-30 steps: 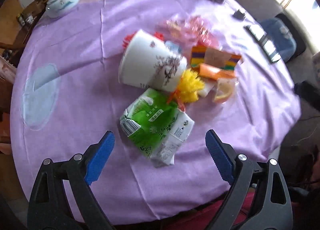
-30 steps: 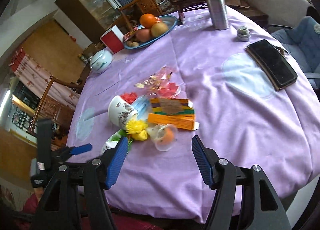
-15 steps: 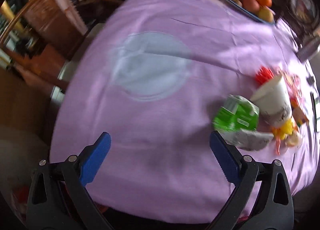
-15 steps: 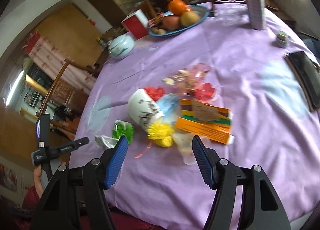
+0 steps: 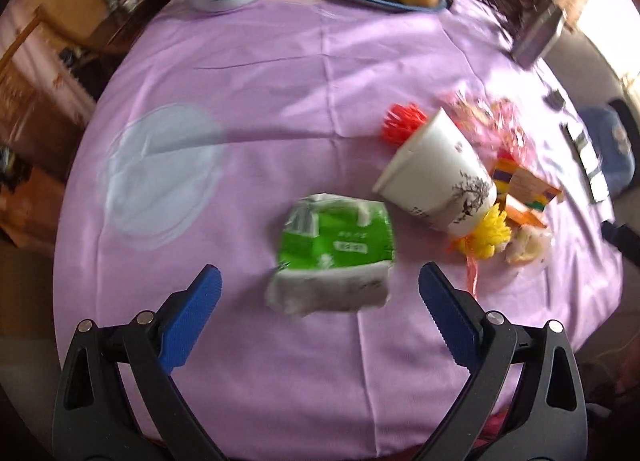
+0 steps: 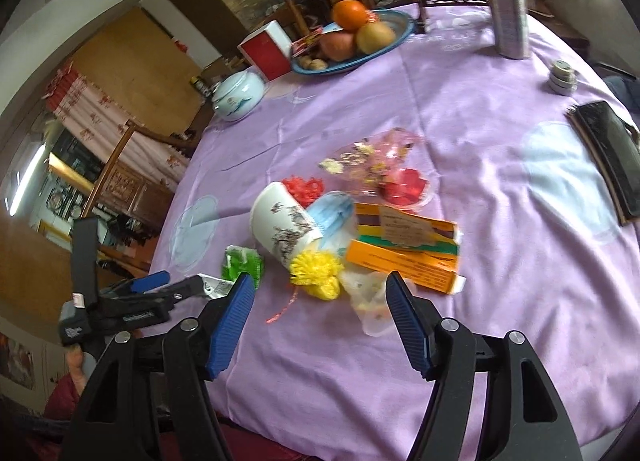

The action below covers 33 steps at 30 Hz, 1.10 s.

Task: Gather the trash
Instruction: 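Return to the table and grasp the green-and-white drink carton with the left tool, then grasp the white paper cup with the right tool while the left tool holds the carton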

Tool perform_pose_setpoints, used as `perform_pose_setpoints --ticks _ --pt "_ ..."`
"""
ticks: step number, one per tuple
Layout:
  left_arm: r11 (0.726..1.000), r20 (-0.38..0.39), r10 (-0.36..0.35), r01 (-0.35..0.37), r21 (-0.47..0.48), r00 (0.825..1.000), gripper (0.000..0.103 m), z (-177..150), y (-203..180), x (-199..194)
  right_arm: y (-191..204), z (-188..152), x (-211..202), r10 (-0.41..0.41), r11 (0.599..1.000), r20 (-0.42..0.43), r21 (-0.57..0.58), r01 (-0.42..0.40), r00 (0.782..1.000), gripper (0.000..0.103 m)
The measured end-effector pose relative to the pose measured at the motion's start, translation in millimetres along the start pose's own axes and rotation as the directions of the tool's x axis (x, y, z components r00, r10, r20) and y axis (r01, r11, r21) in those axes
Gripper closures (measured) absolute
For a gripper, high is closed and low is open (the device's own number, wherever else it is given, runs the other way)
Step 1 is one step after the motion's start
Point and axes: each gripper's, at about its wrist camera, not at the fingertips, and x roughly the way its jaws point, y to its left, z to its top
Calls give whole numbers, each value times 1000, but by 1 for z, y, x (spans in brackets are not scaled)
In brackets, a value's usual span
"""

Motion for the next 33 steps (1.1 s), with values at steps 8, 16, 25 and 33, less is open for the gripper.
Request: perform_pose_setpoints --ticks 8,16,25,33 --pt "998 -17 55 -56 -31 998 8 -2 4 41 -21 -8 -15 -52 998 14 45 51 999 35" --pt "996 48 19 -15 -83 999 31 6 13 16 -20 -3 -6 -33 999 -9 34 33 999 35" --pt "988 102 47 -32 -148 994 43 -3 33 -29 13 11 28 36 997 -65 -73 -40 997 35" --pt "967 54 101 -85 -242 993 43 -31 64 -36 48 20 59 60 981 -121 -174 -81 991 35"
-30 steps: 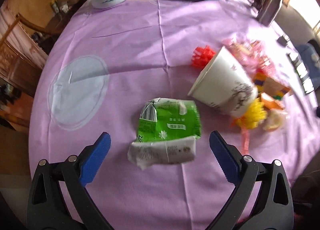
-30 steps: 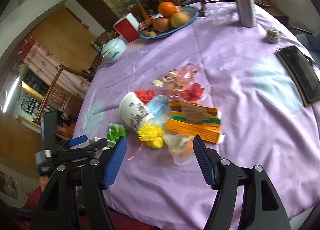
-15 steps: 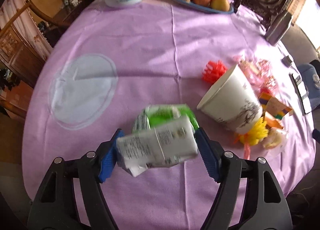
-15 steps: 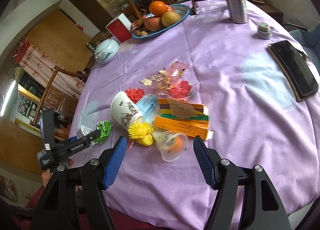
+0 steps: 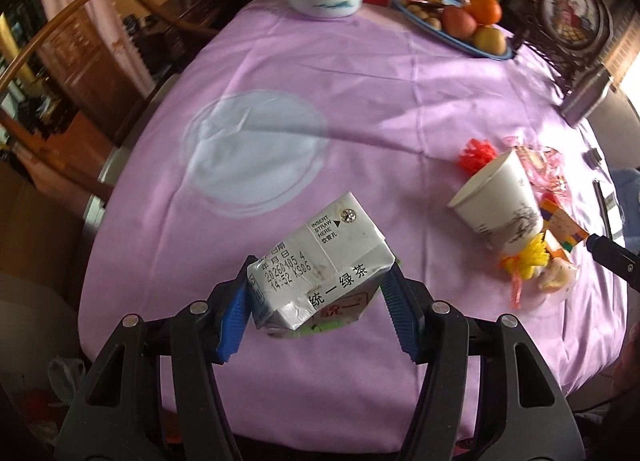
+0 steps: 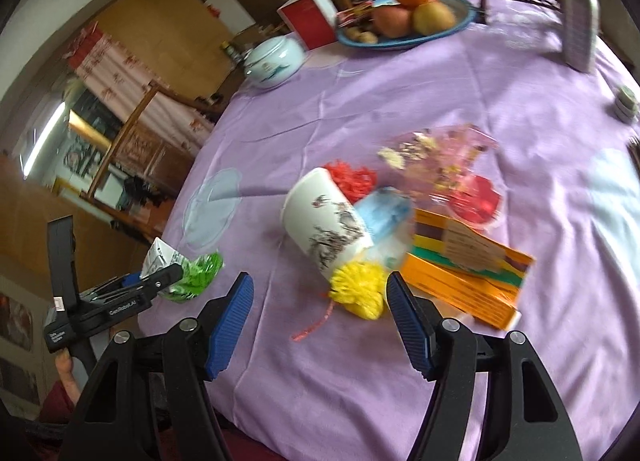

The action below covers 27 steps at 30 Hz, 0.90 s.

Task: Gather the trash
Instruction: 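Grasp the white paper cup with the right tool while the left tool holds the carton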

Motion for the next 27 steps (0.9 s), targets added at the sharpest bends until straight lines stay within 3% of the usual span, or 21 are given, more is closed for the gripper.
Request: perform_pose_setpoints --ticks 12,17,19,20,24,27 --pt "993 44 47 -41 -110 998 43 -15 34 -36 19 30 62 -107 980 -60 -174 95 992 35" --pt "987 45 60 -52 -155 997 43 -21 43 -45 17 30 83 -114 978 -105 -186 93 988 35" --pt "984 43 70 -62 -169 997 43 -25 46 -48 25 28 87 -109 970 -104 -229 83 989 49" --pt "983 42 73 -65 -173 996 43 -27 48 -48 27 27 89 -99 968 -111 -241 69 989 63" --pt "978 41 88 -78 -196 995 43 -33 53 -53 42 26 84 -23 965 -98 -264 -4 995 80" --pt "974 44 94 -82 -211 995 43 -36 58 -55 55 25 79 8 961 -95 -274 -34 995 86"
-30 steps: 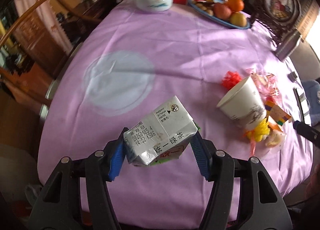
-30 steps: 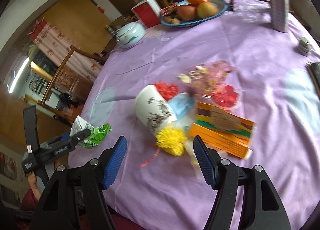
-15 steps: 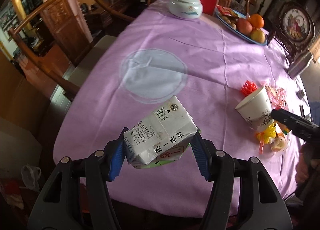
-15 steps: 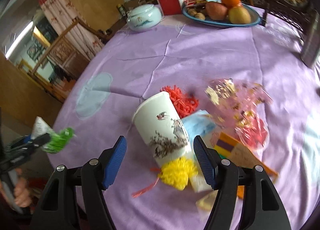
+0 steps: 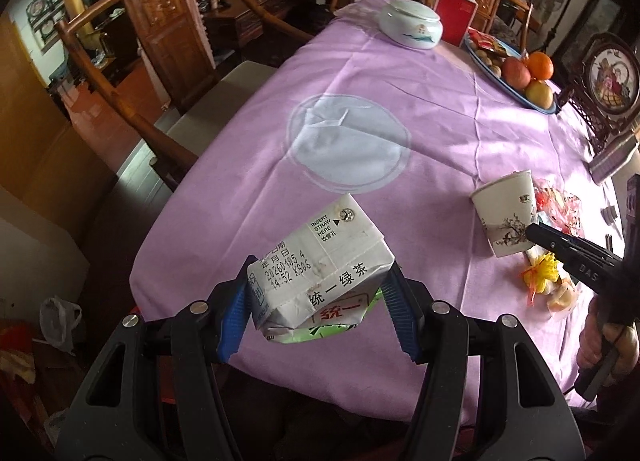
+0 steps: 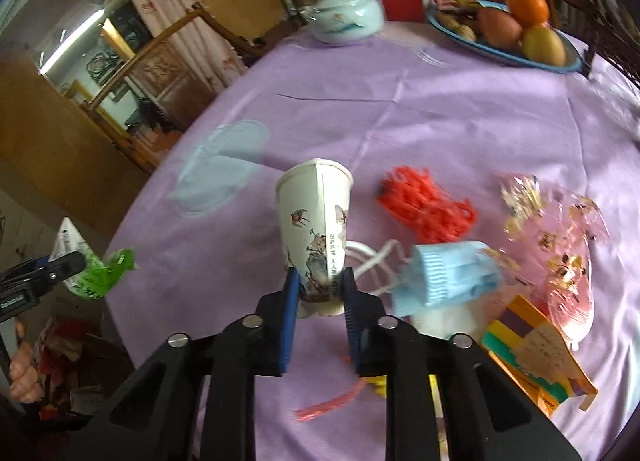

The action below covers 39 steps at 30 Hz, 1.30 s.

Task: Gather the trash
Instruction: 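Grasp the white paper cup with the right tool while the left tool holds the carton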

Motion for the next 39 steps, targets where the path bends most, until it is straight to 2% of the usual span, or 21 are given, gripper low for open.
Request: perform_pose_setpoints --ticks 3,6,7,9,12,19,20,22,23,24,29,31,33,39 --pt "1000 4 2 -2 -12 1000 43 -2 6 -2 5 2 -6 23 1000 10 8 -23 1000 89" --pt "1000 4 -1 1 -19 1000 43 -3 10 -2 7 3 0 36 999 -28 10 -36 999 89" --pt "1000 2 -2 2 -20 1000 43 -3 11 -2 6 3 3 32 999 -32 18 -32 999 86" --pt "1000 3 -5 5 -19 1000 43 -4 12 -2 4 3 8 34 999 -39 44 -32 999 72" --pt "1000 6 -10 10 -16 1000 43 -1 13 0 6 5 13 11 999 -35 44 -10 999 65" --pt "1000 20 -7 7 -9 1000 43 8 21 -1 25 11 38 -59 998 -48 -22 58 997 58" --pt "1000 23 -5 5 -7 1000 43 10 22 -1 26 11 39 -59 998 -49 -28 58 997 54" --pt "1000 27 -2 2 -2 1000 43 12 24 -1 29 13 41 -62 998 -41 -32 61 997 39" --pt "1000 28 0 0 -2 1000 43 13 25 -1 29 14 41 -73 997 -28 -26 72 997 24" --pt "1000 27 1 -1 -2 1000 43 14 26 -1 27 14 40 -77 997 -16 -19 77 997 18" --pt "1000 23 13 -13 -10 1000 43 16 34 2 26 20 52 -61 998 -43 -3 61 997 18" --pt "1000 21 16 -16 -17 1000 43 16 37 2 30 21 55 -55 998 -49 -9 55 997 13" --pt "1000 15 18 -18 -26 1000 43 16 40 3 38 22 60 -81 996 -58 -40 79 995 6" --pt "999 7 28 -28 -39 1000 43 12 47 2 46 27 83 -151 985 -106 -97 141 983 6"
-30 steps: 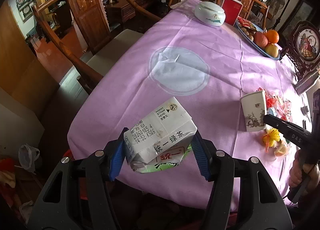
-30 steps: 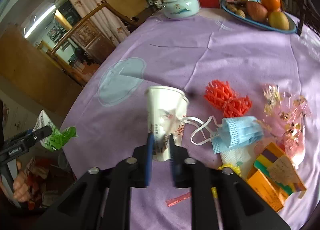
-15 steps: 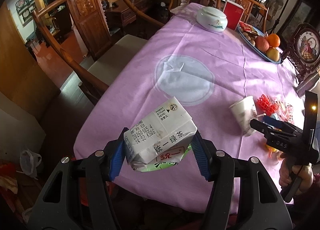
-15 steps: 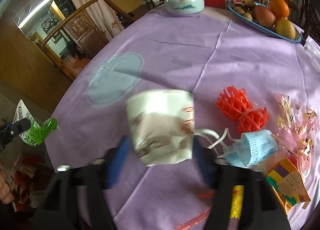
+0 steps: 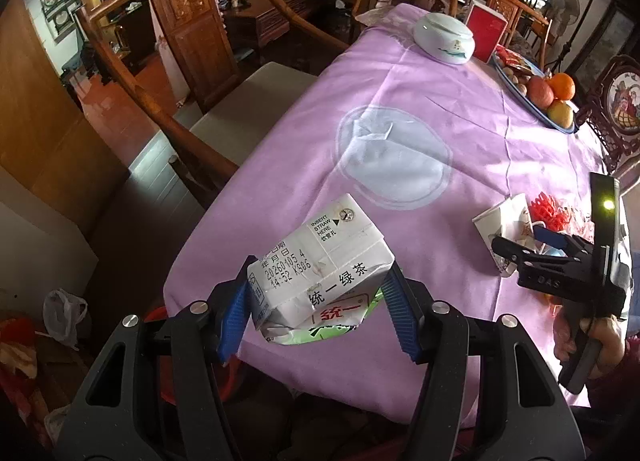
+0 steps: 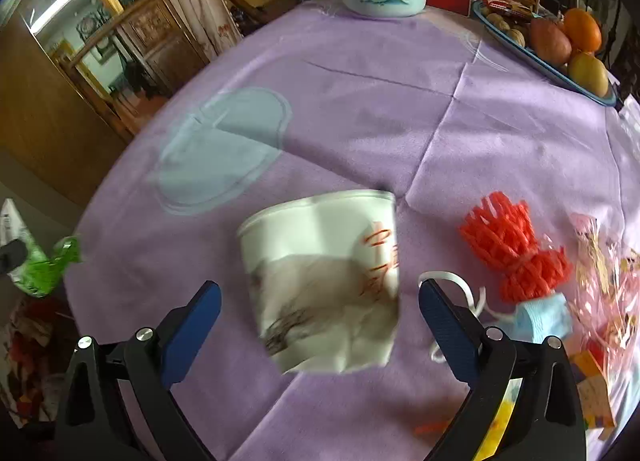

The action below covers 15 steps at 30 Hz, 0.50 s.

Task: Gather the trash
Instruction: 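Grasp the white paper cup with the right tool while the left tool holds the carton, then carry the carton and paper cup over the red wastebasket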

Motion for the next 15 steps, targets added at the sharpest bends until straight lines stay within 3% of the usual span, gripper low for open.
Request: perform_pose_setpoints --ticks 5,7,8,15 --pt "1000 -2 7 -7 -22 1000 43 -3 11 -2 -1 -1 8 -38 999 -10 2 38 999 8" --pt "999 -3 7 -7 -31 1000 43 -4 15 -2 -3 -2 10 -24 1000 -20 6 24 1000 26" --pt "999 -3 7 -7 -34 1000 43 -4 16 -2 -4 -3 9 -15 1000 -18 16 16 1000 27" --pt "999 15 -12 13 -34 1000 43 -2 18 -5 -9 -6 -31 34 997 74 65 -39 997 28"
